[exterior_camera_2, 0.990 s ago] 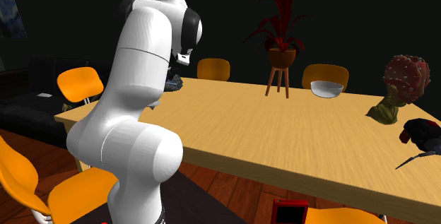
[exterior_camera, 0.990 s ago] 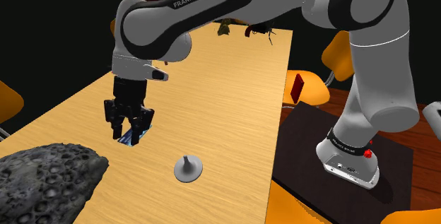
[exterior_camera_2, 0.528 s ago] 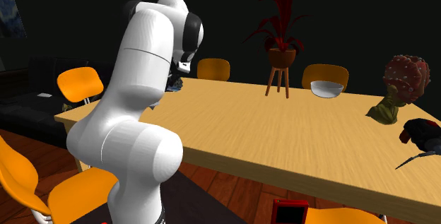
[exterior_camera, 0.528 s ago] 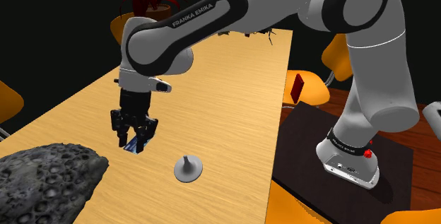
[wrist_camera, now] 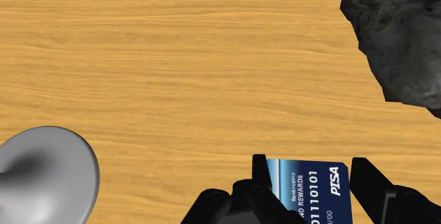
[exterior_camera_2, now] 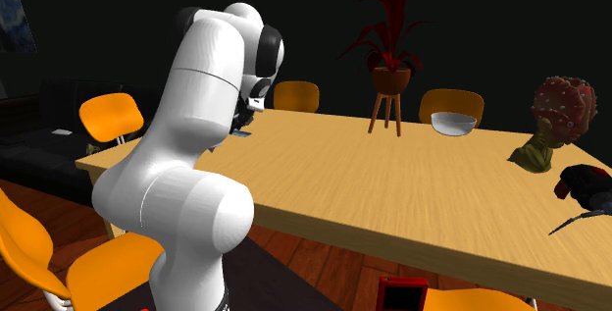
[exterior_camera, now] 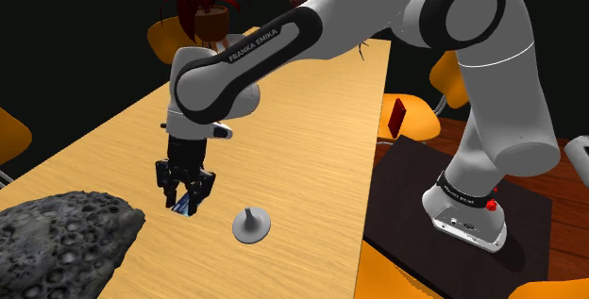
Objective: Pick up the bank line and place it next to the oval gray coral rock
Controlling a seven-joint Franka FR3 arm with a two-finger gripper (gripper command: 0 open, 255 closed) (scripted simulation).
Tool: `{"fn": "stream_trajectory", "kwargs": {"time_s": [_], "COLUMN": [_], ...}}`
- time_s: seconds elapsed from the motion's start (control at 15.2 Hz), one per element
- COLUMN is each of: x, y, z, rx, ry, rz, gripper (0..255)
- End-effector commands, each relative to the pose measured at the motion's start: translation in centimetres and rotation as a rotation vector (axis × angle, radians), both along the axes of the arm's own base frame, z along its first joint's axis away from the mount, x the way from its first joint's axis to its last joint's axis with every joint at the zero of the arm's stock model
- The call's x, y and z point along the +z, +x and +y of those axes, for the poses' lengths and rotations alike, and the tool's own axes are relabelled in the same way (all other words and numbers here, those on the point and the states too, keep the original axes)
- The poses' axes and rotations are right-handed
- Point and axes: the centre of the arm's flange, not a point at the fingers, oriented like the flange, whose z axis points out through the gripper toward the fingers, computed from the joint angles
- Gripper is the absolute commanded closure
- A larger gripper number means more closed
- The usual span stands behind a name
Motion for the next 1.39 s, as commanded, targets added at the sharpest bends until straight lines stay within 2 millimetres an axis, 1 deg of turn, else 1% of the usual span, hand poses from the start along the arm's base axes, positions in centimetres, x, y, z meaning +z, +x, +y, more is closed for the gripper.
{"fn": "stream_trajectory", "kwargs": {"time_s": [0.0,0.53,0.59,0.92,1.19,1.32], "x": [-1.1,-1.1,-1.1,-1.1,3.0,3.0], "y": [0.0,0.0,0.0,0.0,1.0,1.0], "z": [-0.1,-0.1,-0.1,-0.1,-2.6,-2.7], "rx": [0.000,0.000,0.000,0.000,0.000,0.000], "ry": [0.000,0.000,0.000,0.000,0.000,0.000], "rz": [0.000,0.000,0.000,0.000,0.000,0.000], "gripper": [255,255,0,0,0,0]}}
